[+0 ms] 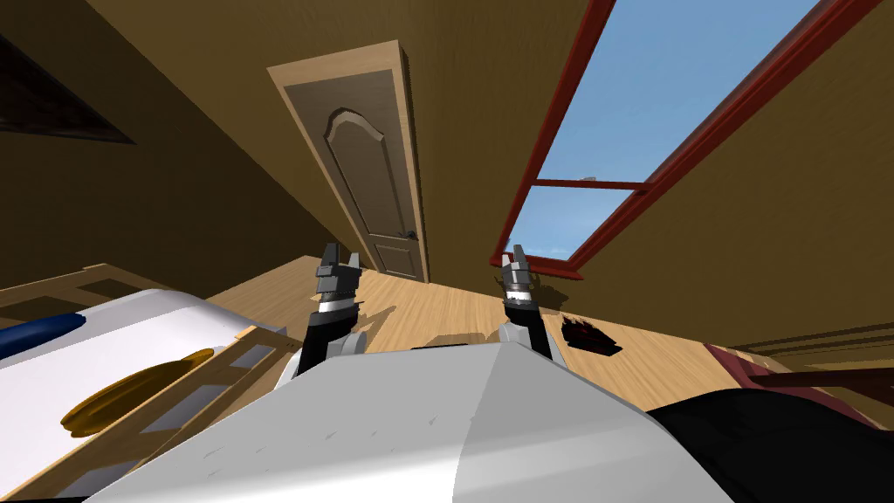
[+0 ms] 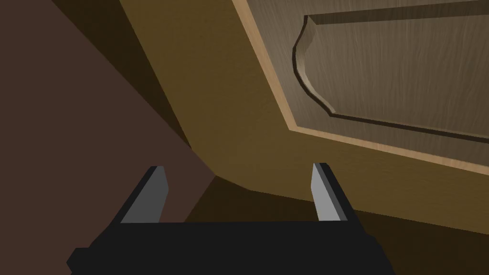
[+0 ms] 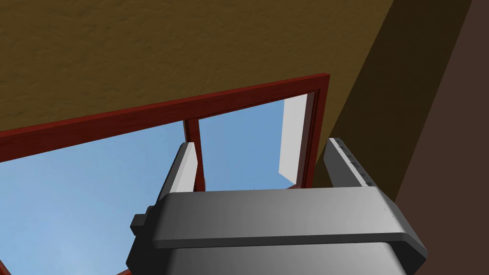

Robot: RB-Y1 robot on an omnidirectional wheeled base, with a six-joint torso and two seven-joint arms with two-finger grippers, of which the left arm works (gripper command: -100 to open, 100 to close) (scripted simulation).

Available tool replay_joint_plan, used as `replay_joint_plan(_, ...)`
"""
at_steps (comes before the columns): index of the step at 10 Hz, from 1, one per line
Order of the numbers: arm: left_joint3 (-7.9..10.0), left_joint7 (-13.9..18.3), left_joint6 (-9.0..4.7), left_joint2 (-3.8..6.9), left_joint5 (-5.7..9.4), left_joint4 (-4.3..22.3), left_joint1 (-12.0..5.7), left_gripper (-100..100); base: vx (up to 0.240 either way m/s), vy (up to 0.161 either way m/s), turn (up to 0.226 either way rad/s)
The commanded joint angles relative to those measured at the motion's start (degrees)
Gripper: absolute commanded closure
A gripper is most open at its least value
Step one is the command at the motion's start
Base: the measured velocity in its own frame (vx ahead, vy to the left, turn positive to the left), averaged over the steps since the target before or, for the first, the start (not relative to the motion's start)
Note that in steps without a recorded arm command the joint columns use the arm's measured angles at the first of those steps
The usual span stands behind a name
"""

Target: Push the door open

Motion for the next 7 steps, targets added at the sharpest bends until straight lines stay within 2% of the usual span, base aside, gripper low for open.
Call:
replay_joint_plan(1,-0.28,0.1,-0.27,0.49,0.08,2.1,-1.05,-100,0.062,0.029,0.000)
replay_joint_plan(3,-0.52,0.1,-0.49,0.85,0.14,3.9,-1.90,-100,0.094,0.040,-0.005)
replay_joint_plan(4,-0.80,0.2,-0.75,1.26,0.22,6.0,-2.93,-100,0.105,0.047,-0.001)
replay_joint_plan(7,-1.31,0.4,-1.23,1.94,0.36,9.8,-4.81,-100,0.104,0.043,-0.003)
